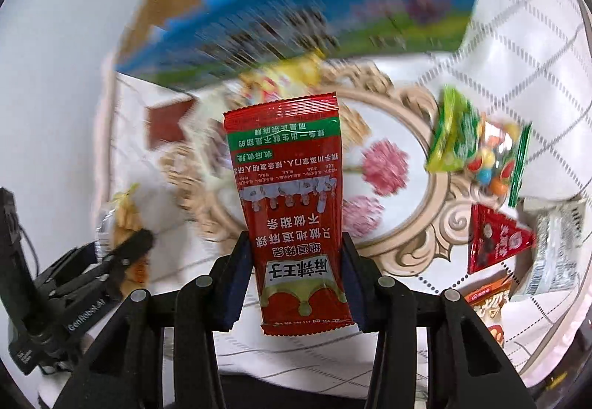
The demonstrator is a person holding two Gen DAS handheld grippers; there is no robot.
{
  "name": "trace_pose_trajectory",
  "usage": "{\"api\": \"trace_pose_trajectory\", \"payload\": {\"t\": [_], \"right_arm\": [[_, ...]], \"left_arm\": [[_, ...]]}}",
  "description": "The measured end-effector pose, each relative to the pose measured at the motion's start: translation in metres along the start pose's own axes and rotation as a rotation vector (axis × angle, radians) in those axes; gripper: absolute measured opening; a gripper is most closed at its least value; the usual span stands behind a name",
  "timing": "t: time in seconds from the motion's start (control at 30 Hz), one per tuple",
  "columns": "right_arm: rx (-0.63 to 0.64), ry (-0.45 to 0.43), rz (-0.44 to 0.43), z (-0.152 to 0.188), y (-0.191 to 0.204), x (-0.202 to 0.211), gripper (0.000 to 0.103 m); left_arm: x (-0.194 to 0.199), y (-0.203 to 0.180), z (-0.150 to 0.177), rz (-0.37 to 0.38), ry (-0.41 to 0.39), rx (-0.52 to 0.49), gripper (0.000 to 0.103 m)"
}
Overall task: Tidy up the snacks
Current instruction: 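Lower both packets into the box and open both tools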
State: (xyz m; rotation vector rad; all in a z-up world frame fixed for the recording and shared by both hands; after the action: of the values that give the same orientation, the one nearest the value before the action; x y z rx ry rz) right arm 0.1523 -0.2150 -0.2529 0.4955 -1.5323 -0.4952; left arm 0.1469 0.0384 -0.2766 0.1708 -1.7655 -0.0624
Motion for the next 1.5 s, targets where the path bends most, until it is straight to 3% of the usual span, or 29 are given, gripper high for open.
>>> {"api": "trace_pose_trajectory", "payload": {"t": [0.13, 0.23, 0.43, 0.57, 0.83, 1.23, 1.3, 1.33, 1.37, 1.4, 1.5], "right_arm": [[0.049, -0.061, -0.059, -0.033, 0.037, 0.036, 0.047], [0.068, -0.110, -0.061, -0.072, 0.056, 0.052, 0.047], [0.010, -0.137, -0.047, -0.156, 0.061, 0.043, 0.047], [-0.057, -0.109, -0.049, -0.201, 0.055, 0.021, 0.047], [-0.114, -0.035, -0.001, -0.239, 0.033, -0.027, 0.047], [-0.131, 0.064, 0.016, -0.239, 0.012, -0.074, 0.048], [-0.128, 0.103, 0.030, -0.238, 0.010, -0.082, 0.056], [-0.113, 0.120, 0.058, -0.238, 0.010, -0.084, 0.079], [-0.107, 0.124, 0.075, -0.239, 0.009, -0.086, 0.100], [-0.091, 0.128, 0.093, -0.239, 0.010, -0.086, 0.100], [-0.066, 0.131, 0.135, -0.242, 0.008, -0.088, 0.100]], "left_arm": [[0.035, -0.015, -0.060, 0.035, -0.079, -0.009, 0.051], [0.038, -0.021, -0.121, 0.027, -0.107, -0.019, 0.051], [0.004, -0.028, -0.215, 0.022, -0.017, -0.039, 0.051], [-0.023, -0.036, -0.244, 0.015, 0.074, -0.058, 0.052], [-0.087, -0.052, -0.258, 0.028, 0.273, -0.100, 0.052], [-0.125, -0.059, -0.248, -0.002, 0.343, -0.139, 0.052], [-0.124, -0.062, -0.247, 0.007, 0.352, -0.135, 0.057], [-0.123, -0.063, -0.247, 0.018, 0.355, -0.130, 0.060], [-0.121, -0.064, -0.246, 0.026, 0.353, -0.131, 0.073], [-0.118, -0.066, -0.246, 0.021, 0.347, -0.139, 0.087], [-0.115, -0.066, -0.247, 0.008, 0.332, -0.136, 0.091]]}}
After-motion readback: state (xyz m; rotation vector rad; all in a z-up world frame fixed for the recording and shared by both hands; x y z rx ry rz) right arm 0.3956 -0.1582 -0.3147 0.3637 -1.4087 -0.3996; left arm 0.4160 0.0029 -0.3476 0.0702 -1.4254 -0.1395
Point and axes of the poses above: each gripper's, at about its wrist camera, not at the fingertips, and x roughly against the way its jaws point, y to its left, z to its underside, the point moved 8 cm from there along -x, roughly the way its jaws point, and after that the axes turned 15 degrees about -z, right-handed, at the moved point
